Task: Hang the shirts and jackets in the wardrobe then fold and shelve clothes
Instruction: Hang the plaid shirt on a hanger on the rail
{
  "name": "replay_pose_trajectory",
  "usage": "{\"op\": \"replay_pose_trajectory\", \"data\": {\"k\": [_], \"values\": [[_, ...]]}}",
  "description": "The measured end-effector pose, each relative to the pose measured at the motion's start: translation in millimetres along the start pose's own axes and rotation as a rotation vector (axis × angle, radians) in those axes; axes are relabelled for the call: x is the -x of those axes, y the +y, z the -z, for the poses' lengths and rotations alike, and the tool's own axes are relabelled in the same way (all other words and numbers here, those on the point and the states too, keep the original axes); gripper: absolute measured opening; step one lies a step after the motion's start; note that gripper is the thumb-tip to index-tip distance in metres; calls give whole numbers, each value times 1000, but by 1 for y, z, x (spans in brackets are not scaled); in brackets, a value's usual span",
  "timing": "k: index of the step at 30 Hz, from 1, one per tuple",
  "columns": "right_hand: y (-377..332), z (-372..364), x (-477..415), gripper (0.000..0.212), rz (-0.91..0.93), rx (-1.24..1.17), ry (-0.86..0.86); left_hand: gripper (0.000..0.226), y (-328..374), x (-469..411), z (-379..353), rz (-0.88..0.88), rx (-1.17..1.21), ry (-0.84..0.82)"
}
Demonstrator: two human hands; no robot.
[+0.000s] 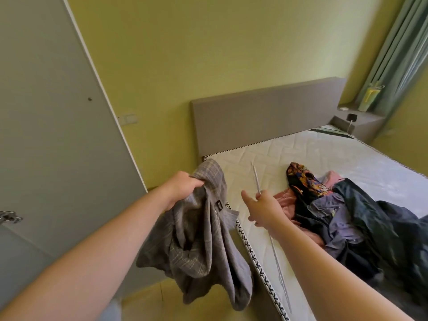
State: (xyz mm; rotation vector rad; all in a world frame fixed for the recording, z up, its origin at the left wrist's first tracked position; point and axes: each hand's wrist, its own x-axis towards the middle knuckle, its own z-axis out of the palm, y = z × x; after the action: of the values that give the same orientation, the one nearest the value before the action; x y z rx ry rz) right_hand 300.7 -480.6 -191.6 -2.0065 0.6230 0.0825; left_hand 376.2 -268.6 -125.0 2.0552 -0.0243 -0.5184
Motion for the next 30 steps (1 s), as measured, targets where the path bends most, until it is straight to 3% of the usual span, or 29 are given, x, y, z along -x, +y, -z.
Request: {"op": "replay_pose_trajectory", "data": {"k": [4,8,12,16,19,21,26,30], "values": [[-6,-12,4,53,17,2,-8,18,-36,-9,-4,164,171,127],[-6,-32,7,61,88,177,-18,28,-81,-18,4,329,359,243],[-7,-50,5,44,67,256,-99,45,-118,-12,21,379,324,421],[-13,-63,8,42,111,339,-184,32,-137,0,30,309,265,475],[-22,-78,12,35,174,314,-236,17,-135,15,30,160,139,399],[-28,-88,14,26,217,260,-221,20,-130,23,30,88,-11,345],[-46,-103,27,43,311,115,-195,24,-115,47,39,-4,-161,280],[-66,-119,42,44,302,-154,-300,25,-100,70,36,-117,-239,321]]}}
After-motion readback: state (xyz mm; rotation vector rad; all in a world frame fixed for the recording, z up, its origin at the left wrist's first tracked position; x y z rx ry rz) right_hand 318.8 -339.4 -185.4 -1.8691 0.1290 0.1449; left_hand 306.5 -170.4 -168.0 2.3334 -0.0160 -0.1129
